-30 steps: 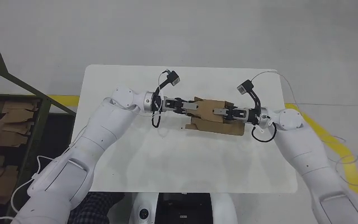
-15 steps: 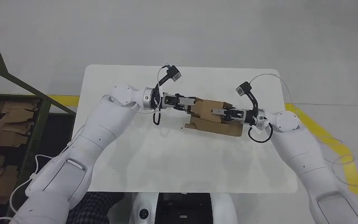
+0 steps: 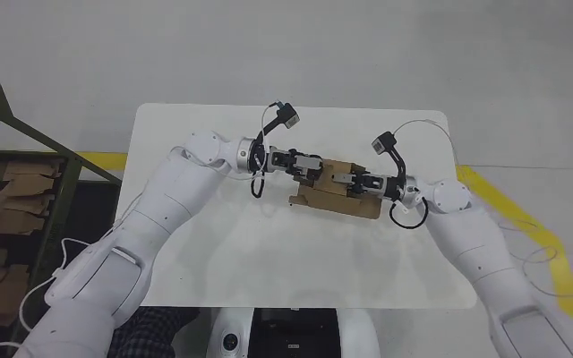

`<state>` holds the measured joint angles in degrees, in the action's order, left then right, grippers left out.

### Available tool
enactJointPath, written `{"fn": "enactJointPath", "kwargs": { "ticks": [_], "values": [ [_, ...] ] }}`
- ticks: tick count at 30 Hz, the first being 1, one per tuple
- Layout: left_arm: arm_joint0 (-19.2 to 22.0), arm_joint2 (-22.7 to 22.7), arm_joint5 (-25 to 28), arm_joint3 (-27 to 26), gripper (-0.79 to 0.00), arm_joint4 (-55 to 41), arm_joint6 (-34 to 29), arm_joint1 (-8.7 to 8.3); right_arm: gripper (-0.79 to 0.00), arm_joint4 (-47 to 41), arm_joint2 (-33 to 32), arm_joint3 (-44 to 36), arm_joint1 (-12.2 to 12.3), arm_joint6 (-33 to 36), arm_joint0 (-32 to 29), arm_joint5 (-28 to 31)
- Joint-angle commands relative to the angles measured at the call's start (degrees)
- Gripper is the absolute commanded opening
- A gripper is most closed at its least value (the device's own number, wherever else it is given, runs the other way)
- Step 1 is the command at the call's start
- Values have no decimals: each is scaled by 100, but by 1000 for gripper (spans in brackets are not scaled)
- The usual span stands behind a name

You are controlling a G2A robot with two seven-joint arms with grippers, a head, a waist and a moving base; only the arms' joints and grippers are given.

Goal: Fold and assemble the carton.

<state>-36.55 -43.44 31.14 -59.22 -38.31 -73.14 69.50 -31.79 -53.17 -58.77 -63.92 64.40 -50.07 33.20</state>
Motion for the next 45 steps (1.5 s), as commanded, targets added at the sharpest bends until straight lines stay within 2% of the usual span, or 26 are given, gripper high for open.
{"fn": "enactJointPath", "kwargs": {
  "ticks": [1, 17, 23, 31, 45],
  "values": [
    [36, 39, 7, 16, 0, -11, 7, 23, -785, 19, -10, -31, -6, -32, -18, -7],
    [147, 185, 12, 145, 0, 25, 12, 107, -785, 253, -209, -499, 19, -224, -271, -165],
    [149, -173, 138, 386, 0, -58, 138, -13, -785, 269, -397, -607, 64, -249, -387, -209],
    [-25, -445, 94, 238, 0, -81, 94, -153, -785, 211, -573, -845, 101, -194, -531, -241],
    [-19, -400, 34, 311, 0, -110, 34, -130, -785, 191, -600, -1309, 107, 6, -798, -281]
  ]
}}
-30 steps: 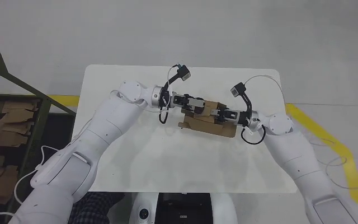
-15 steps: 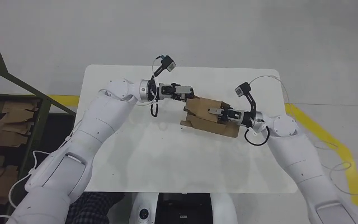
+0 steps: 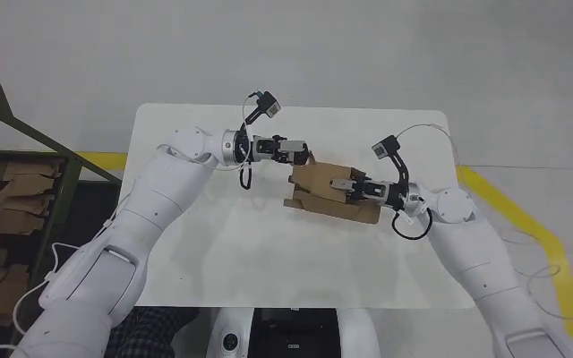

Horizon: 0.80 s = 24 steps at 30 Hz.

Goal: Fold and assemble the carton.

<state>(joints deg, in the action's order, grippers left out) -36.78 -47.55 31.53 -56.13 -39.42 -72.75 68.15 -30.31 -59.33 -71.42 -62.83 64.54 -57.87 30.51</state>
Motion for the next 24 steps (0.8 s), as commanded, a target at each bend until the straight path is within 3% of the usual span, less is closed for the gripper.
{"fn": "enactJointPath", "kwargs": {
  "ticks": [1, 12, 24],
  "values": [
    [9, 28, -9, 4, 0, 2, -9, 12, -785, 71, 34, -93, -5, -18, -41, -30],
    [141, 265, -77, 101, 0, -86, -77, 138, -785, 292, 160, -274, -50, -240, -108, -193],
    [235, 209, -108, 333, 0, -117, -108, 129, -785, 95, -333, -123, 22, -478, -207, -166]
  ]
}}
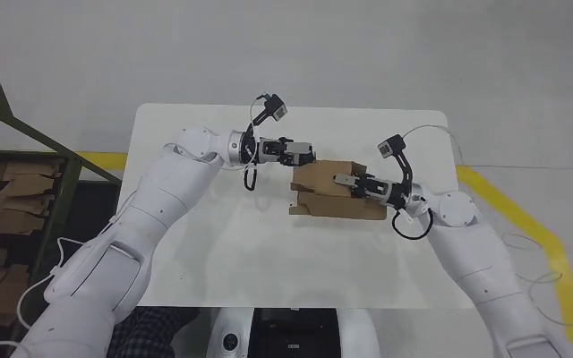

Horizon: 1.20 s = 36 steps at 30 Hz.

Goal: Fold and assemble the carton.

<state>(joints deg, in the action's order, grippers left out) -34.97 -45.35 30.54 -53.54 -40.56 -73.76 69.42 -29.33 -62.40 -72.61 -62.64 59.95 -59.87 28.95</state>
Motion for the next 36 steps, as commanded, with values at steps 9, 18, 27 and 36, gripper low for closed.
{"fn": "enactJointPath", "kwargs": {
  "ticks": [9, 18, 27, 36],
  "values": [
    [146, 73, -63, 167, 0, -63, -63, 56, -785, -89, -132, 16, -20, -470, -42, -248],
    [-20, -7, 82, 63, 0, 168, 83, -29, -785, -56, -225, 80, -39, -678, -4, -352],
    [-58, -126, -16, 12, 0, 427, -15, -150, -785, 82, -383, 128, -12, -719, -25, -339],
    [-58, -126, -16, 12, 0, 427, -15, -150, -785, 82, -383, 128, -12, -719, -25, -339]
  ]
}}
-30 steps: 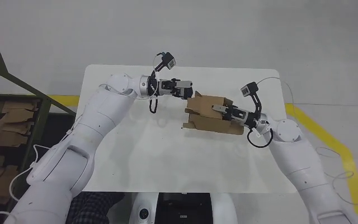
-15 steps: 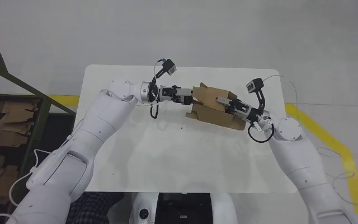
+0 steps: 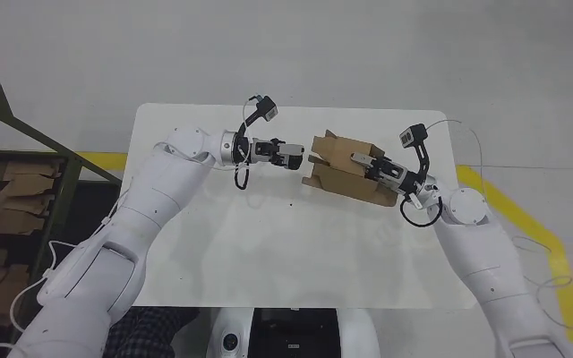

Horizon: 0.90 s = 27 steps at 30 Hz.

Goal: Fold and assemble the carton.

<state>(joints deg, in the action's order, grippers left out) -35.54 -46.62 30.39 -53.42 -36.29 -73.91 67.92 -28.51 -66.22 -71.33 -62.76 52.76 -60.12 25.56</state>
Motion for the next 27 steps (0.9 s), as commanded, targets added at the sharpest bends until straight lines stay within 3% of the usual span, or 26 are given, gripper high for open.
{"fn": "enactJointPath", "kwargs": {
  "ticks": [1, 6, 11, 27],
  "values": [
    [0, 0, 0, 0, 0, 0, 0, 0, -785, 0, 0, 0, 0, 0, 0, 0],
    [0, 0, 0, 0, 0, 0, 0, 0, -785, 0, 0, 0, 0, 0, 0, 0],
    [-256, -155, -236, -287, 0, -399, 167, -7, -785, 158, 59, -132, -10, -111, -78, -24],
    [-465, -246, -519, -184, 0, -918, -388, 94, -785, -110, 212, -288, -94, 29, -187, 90]
  ]
}}
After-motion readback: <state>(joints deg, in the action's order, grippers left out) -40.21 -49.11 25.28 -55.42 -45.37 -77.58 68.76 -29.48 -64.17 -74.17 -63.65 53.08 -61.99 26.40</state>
